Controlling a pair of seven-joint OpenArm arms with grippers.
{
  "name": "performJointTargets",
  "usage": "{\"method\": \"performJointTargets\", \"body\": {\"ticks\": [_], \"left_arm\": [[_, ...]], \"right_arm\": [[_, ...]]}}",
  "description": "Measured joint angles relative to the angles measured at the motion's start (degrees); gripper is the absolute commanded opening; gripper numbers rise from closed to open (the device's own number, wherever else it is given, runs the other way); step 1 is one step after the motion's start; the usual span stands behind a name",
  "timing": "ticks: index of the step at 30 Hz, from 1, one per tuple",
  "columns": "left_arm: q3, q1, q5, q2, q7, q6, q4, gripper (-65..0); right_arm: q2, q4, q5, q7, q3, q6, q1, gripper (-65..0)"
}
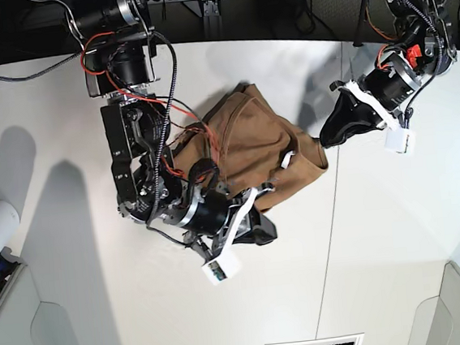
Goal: Layout the t-shirt on the table in an organized manner, then fold the t-shirt properly
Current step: 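Lift the shirt end with the right gripper and fold it toward the left gripper, then press the folded bundle flat with both grippers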
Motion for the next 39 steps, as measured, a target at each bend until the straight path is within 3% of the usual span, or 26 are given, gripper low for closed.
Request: {"method": "performJointTargets", "body": {"ticks": [6, 11, 13, 18, 24, 32, 39], "left_arm": [[6.6, 0.1, 0.8, -0.1, -0.9, 0.0, 3.6, -65.0], [16.2, -0.4, 12.8, 0.1, -9.5, -0.1, 1.0, -65.0], [17.5, -0.4, 14.8, 0.1, -11.2, 0.0, -1.6, -65.0], [16.9, -0.5, 15.2, 0.0, -11.9, 0.0, -6.5, -65.0], [16.9, -0.5, 15.4, -0.1, -11.9, 0.0, -7.3, -65.0], [16.9, -2.6, 19.4, -0.1, -11.5, 0.0, -7.4, -65.0], [16.9, -4.6, 19.5, -0.1, -11.3, 0.0, -7.4, -65.0]], "right_arm": [[0.0, -0.7, -1.7, -0.2, 3.8, 0.0, 0.0, -65.0], [0.0, -5.3, -3.8, -2.3, 3.7, 0.0, -0.6, -65.0], [0.0, -5.6, -3.7, -1.9, 3.7, 0.0, -2.2, -65.0], [0.2, -5.7, -3.9, 1.0, 3.6, 0.1, -9.0, -65.0], [3.3, -5.5, -2.2, 5.2, 2.5, 0.4, -13.6, -65.0], [4.6, -2.9, 1.3, 3.2, 2.4, 0.6, -14.3, -65.0], [4.6, 6.6, 3.2, 2.4, 2.5, 0.4, -21.4, -65.0]]}}
